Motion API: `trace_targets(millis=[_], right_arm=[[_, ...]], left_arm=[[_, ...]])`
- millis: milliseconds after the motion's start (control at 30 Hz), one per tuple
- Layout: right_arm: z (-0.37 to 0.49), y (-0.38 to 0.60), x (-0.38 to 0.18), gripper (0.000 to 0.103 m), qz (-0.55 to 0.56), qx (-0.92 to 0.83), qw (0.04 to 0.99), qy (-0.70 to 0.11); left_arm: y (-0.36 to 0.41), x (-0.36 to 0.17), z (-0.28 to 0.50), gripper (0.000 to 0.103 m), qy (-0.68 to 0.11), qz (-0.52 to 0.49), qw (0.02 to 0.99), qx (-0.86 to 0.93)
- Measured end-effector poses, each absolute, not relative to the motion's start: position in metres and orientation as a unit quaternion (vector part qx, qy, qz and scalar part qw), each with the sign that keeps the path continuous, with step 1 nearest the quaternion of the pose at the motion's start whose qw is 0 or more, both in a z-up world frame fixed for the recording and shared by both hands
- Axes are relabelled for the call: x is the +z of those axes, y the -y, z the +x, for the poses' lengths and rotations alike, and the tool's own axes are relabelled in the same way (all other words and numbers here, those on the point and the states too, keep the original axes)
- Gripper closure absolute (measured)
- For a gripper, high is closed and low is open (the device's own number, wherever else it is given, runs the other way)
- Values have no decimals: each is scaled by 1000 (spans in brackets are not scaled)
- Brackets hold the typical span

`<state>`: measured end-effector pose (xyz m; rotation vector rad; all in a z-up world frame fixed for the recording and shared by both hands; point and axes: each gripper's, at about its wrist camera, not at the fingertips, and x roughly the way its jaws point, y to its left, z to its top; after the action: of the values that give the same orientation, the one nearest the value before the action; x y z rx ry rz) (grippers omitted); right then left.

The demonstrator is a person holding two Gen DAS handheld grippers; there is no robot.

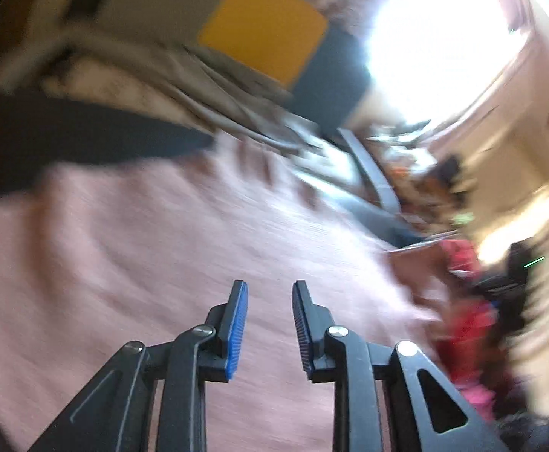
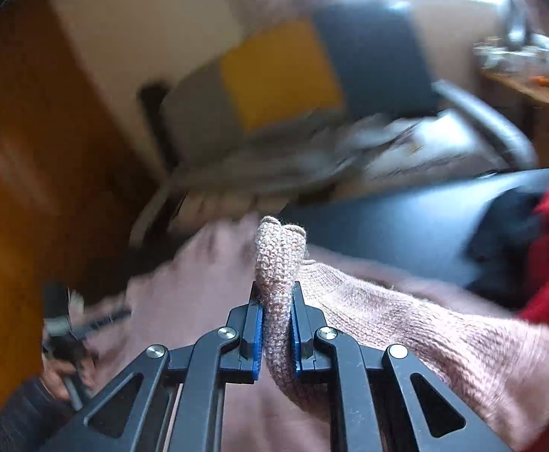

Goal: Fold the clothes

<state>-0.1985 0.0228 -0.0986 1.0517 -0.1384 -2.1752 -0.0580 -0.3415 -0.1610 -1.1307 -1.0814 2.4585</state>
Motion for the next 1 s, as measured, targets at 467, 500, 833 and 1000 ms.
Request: trace_targets(millis=[467, 500, 833, 1000], right_arm=[[-83, 11, -168, 26, 388, -833, 390, -54], [-77, 8, -167, 26, 385, -837, 386, -53], [-77, -51, -192, 25, 418, -846, 326, 59], [-80, -65, -200, 17, 414, -844, 328, 93]], left_arm=[[255, -214, -94, 60, 482, -456, 191, 723], [251, -215, -95, 60, 474, -462, 186, 726], [202, -211, -101, 59, 410, -497, 181, 743], [193, -208, -103, 74, 400, -490, 163, 757]])
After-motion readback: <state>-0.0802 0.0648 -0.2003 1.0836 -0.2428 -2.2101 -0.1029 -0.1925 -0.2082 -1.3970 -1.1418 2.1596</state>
